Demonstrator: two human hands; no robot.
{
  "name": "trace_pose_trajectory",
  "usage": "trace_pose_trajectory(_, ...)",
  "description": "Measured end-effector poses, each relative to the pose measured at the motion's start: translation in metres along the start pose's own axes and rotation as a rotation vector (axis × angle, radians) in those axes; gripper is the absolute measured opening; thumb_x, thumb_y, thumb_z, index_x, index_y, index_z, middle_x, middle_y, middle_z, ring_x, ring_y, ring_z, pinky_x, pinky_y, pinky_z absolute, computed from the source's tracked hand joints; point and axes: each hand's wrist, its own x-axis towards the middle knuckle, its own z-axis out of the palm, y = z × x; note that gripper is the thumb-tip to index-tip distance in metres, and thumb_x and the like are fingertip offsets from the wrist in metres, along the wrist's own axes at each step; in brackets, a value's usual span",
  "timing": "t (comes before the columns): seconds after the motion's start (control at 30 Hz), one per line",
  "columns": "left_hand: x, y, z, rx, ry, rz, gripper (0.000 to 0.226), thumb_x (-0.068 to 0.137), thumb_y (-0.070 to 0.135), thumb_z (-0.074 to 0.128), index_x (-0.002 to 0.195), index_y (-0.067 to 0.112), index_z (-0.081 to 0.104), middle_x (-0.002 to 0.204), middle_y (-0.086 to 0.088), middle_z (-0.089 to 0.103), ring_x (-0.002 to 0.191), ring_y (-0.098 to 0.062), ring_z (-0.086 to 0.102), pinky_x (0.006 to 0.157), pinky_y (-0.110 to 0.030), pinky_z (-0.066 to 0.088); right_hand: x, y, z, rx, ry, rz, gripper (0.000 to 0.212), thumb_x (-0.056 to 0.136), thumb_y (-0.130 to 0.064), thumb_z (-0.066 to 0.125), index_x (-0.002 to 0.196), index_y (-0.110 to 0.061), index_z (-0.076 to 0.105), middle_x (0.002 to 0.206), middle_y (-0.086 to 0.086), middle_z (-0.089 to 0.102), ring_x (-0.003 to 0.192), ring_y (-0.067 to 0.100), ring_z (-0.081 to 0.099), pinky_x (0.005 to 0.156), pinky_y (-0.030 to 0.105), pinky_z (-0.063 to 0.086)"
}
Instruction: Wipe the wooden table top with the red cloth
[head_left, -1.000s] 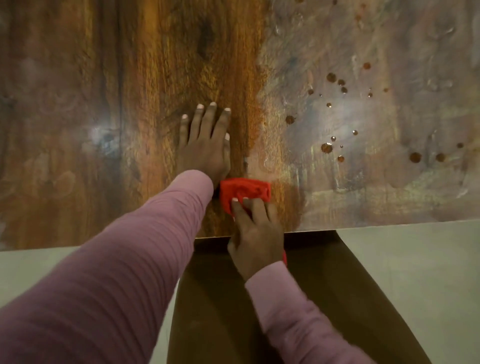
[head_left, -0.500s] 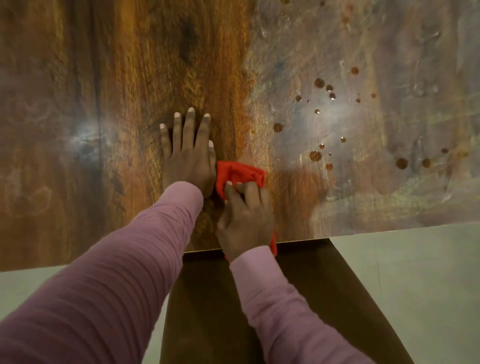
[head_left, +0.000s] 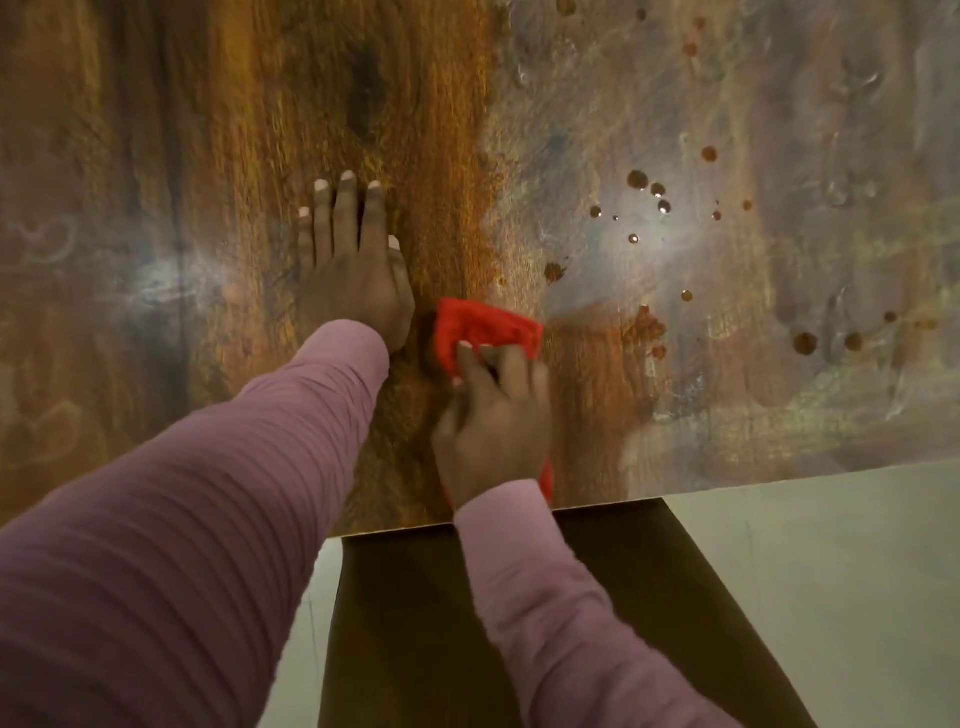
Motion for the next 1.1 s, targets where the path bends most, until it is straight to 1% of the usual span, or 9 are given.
trace_pose_trajectory(0.13, 0.003, -0.001, 0.002, 0.035, -0.031, 0.009, 0.054, 0.099, 0.025, 0.022, 0.151, 0.015, 0.014, 0.160, -0.009, 0.007, 0.147, -0.027, 0.000, 0.119, -0.042, 0.000, 0.019, 0.016, -0.002, -0.060, -0.039, -0.228, 0.044, 0.079, -0.025, 0.043, 0.114, -0.014, 0.068, 0.103, 0.006, 0.061, 0.091, 0.028, 0.053, 0.076, 0.038, 0.047)
trace_pose_trajectory(0.27, 0.000, -0.001, 0.001, 0.025, -0.023, 0.024, 0.054, 0.099, 0.025, 0.022, 0.151, 0.015, 0.015, 0.160, -0.010, 0.007, 0.147, -0.027, 0.000, 0.119, -0.041, -0.001, 0.081, 0.048, -0.020, -0.138, 0.146, 0.151, 0.035, 0.085, -0.019, 0.055, 0.117, -0.019, 0.066, 0.113, 0.007, 0.057, 0.110, 0.032, 0.047, 0.094, 0.044, 0.042)
trace_pose_trajectory(0.4, 0.000, 0.001, -0.001, 0.014, -0.032, 0.011, 0.054, 0.099, 0.025, 0.022, 0.152, 0.016, 0.014, 0.160, -0.009, 0.005, 0.147, -0.026, -0.002, 0.119, -0.039, -0.003, 0.100, 0.031, -0.007, -0.070, 0.220, 0.356, 0.038, 0.081, -0.014, 0.056, 0.117, -0.017, 0.067, 0.112, 0.008, 0.057, 0.105, 0.030, 0.046, 0.095, 0.041, 0.039)
trace_pose_trajectory(0.57, 0.003, 0.002, -0.001, 0.019, -0.042, 0.003, 0.055, 0.098, 0.024, 0.025, 0.152, 0.015, 0.014, 0.160, -0.010, 0.006, 0.147, -0.026, -0.001, 0.119, -0.040, -0.002, 0.073, -0.011, 0.018, 0.022, 0.064, -0.195, 0.043, 0.073, -0.018, 0.041, 0.102, -0.008, 0.073, 0.095, 0.013, 0.064, 0.084, 0.035, 0.054, 0.073, 0.038, 0.046)
trace_pose_trajectory(0.63, 0.003, 0.001, -0.001, 0.023, -0.045, 0.019, 0.055, 0.099, 0.024, 0.024, 0.152, 0.015, 0.013, 0.160, -0.010, 0.005, 0.147, -0.026, -0.002, 0.119, -0.040, -0.002, 0.086, 0.004, 0.010, -0.034, 0.045, -0.292, 0.044, 0.074, -0.019, 0.041, 0.101, -0.009, 0.072, 0.094, 0.014, 0.063, 0.083, 0.036, 0.055, 0.071, 0.040, 0.048)
trace_pose_trajectory(0.8, 0.001, -0.001, 0.002, 0.009, -0.030, 0.032, 0.054, 0.100, 0.025, 0.022, 0.152, 0.016, 0.012, 0.160, -0.009, 0.004, 0.147, -0.025, -0.003, 0.119, -0.040, -0.002, 0.152, 0.035, -0.015, -0.132, 0.184, 0.271, 0.034, 0.085, -0.015, 0.051, 0.114, -0.021, 0.067, 0.121, 0.008, 0.051, 0.116, 0.030, 0.042, 0.093, 0.042, 0.044)
trace_pose_trajectory(0.87, 0.001, -0.002, 0.002, 0.007, -0.036, 0.021, 0.055, 0.099, 0.025, 0.021, 0.152, 0.016, 0.012, 0.160, -0.009, 0.003, 0.147, -0.025, -0.003, 0.119, -0.041, -0.002, 0.158, 0.020, -0.010, -0.092, 0.224, 0.364, 0.033, 0.085, -0.016, 0.051, 0.114, -0.022, 0.067, 0.122, 0.006, 0.050, 0.116, 0.029, 0.041, 0.092, 0.039, 0.043)
trace_pose_trajectory(1.03, 0.001, 0.002, -0.001, 0.015, -0.055, 0.020, 0.055, 0.099, 0.025, 0.022, 0.152, 0.016, 0.009, 0.160, -0.009, 0.003, 0.147, -0.026, -0.003, 0.119, -0.042, -0.001, 0.132, -0.010, 0.016, -0.032, 0.046, -0.144, 0.034, 0.076, -0.014, 0.052, 0.104, -0.014, 0.072, 0.101, 0.010, 0.060, 0.095, 0.033, 0.052, 0.077, 0.039, 0.048)
trace_pose_trajectory(1.1, 0.004, 0.002, -0.003, 0.032, -0.048, 0.057, 0.055, 0.100, 0.025, 0.022, 0.152, 0.015, 0.011, 0.160, -0.010, 0.006, 0.147, -0.029, -0.001, 0.119, -0.044, -0.001, 0.142, 0.004, 0.009, -0.073, 0.042, -0.240, 0.037, 0.077, -0.015, 0.050, 0.107, -0.013, 0.071, 0.103, 0.011, 0.061, 0.097, 0.035, 0.052, 0.078, 0.041, 0.049)
